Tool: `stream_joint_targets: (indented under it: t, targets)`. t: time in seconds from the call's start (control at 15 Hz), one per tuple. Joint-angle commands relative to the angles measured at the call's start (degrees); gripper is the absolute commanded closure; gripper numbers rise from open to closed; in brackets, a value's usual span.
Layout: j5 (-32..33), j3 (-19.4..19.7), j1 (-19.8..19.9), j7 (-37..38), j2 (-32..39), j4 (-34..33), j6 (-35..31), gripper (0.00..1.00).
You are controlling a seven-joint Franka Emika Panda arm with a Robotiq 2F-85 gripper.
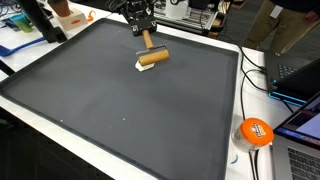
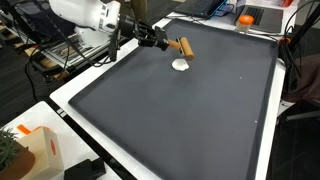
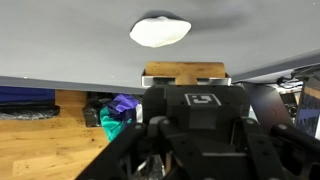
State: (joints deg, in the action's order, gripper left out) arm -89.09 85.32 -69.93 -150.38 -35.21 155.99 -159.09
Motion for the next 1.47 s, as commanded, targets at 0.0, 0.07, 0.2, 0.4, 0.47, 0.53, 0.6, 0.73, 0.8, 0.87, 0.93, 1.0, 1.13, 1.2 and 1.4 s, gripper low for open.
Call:
stream_joint_targets:
  t: [0.0,0.07,0.2,0.4,0.47,0.53,0.6,0.73,0.8,0.87,0.93,1.0,1.13,1.2,1.4]
  targets:
    - [1.61,2.99,-1.53,-1.63,-1.17,-0.85,3.00,0.78]
    - [1.72,3.57,-2.02,-1.73,-1.12,-0.94,3.47,0.78]
    - [2.22,4.67,-3.13,-1.68,-0.98,-1.05,4.12,0.78]
    - [2.75,5.77,-4.35,-1.79,-1.09,-1.23,4.34,0.78]
    - [2.76,5.91,-4.63,-1.87,-1.12,-1.30,4.35,0.78]
    - [2.39,5.26,-4.40,-2.01,-1.04,-1.28,4.11,0.78]
    - [1.47,4.00,-3.88,-2.14,-0.84,-1.25,3.47,0.78]
    - [-0.94,1.02,-2.34,-2.46,-0.90,-1.26,2.35,0.78]
    - [-2.29,-1.16,-1.40,-2.51,-0.70,-1.15,1.49,0.78]
    - [-3.60,-3.47,-0.76,-2.32,-0.27,-1.07,0.21,0.78]
    - [-5.61,-6.19,-0.31,-1.64,0.42,-1.07,-2.03,0.78]
    - [-9.71,-9.63,0.65,-2.26,0.68,-1.40,-5.34,0.78]
    - [-17.87,-17.97,3.01,-3.52,1.15,-2.44,-12.97,0.78]
    - [-20.25,-22.18,3.82,-3.47,1.24,-2.92,-16.56,0.78]
    - [-23.89,-31.23,2.91,-0.13,2.36,-4.61,-28.22,0.78]
